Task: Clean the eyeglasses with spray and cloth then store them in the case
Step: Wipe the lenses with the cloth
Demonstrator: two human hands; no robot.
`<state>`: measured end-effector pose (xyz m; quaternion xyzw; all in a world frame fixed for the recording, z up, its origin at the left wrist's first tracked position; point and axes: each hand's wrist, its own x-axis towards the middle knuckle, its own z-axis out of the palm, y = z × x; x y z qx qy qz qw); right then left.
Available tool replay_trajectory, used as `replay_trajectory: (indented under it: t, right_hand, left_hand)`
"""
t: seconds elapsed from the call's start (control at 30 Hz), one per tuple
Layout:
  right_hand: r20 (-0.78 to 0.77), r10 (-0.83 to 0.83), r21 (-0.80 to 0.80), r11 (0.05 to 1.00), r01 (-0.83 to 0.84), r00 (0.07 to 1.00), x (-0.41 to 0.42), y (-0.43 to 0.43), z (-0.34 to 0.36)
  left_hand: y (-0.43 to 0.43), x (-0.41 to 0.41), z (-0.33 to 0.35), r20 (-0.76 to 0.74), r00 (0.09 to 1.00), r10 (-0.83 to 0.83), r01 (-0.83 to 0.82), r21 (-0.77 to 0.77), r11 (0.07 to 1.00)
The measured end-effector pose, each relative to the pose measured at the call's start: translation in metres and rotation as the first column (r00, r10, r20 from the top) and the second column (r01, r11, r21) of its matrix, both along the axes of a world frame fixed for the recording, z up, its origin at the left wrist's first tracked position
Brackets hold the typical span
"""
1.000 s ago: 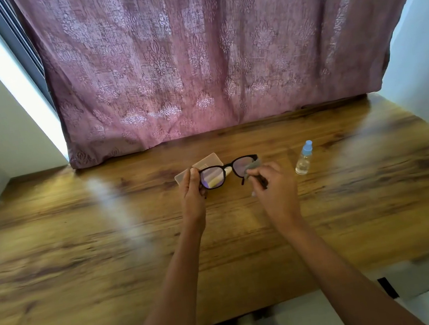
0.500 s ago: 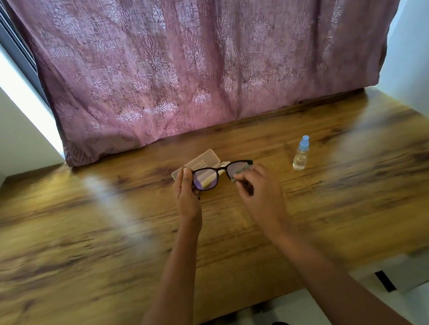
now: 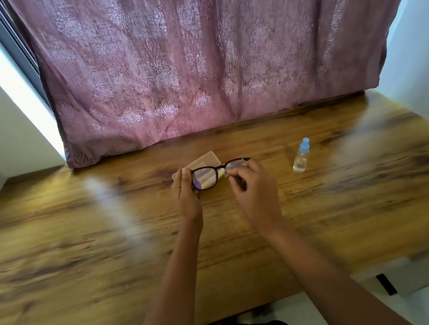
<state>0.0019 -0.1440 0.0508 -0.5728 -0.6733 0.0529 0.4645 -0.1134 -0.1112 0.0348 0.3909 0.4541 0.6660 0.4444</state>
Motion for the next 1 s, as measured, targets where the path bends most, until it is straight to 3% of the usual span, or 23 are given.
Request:
replay_trajectory:
  t: [0.33,0.63,0.87,1.0]
  right_hand:
    - [-0.077,-0.155,-0.047,0.987,0.152,0.985,0.032,0.012,0.007]
    - [0.019,-0.006,-0.004,1.0,0.006,1.0,0.009,-0.001,-0.007]
    - [-0.107,-0.114,-0.014,0.993,0.113,0.988,0.031,0.011,-0.002]
    - [-0.094,-0.121,0.027,0.992,0.124,0.988,0.021,0.019,0.007]
  left_hand:
    - [0.001,0.001,-0.002,-0.028,1.0,-0.01,0.01,-0.011,1.0]
    - [0.002,0.001,-0.002,0.013,1.0,-0.021,0.021,-0.014,1.0]
    - [0.001,0.003,0.002,-0.008,0.998,-0.068,0.068,-0.001,0.998]
    - [0.001,0.004,0.001,0.001,0.998,-0.055,0.055,0.003,0.998]
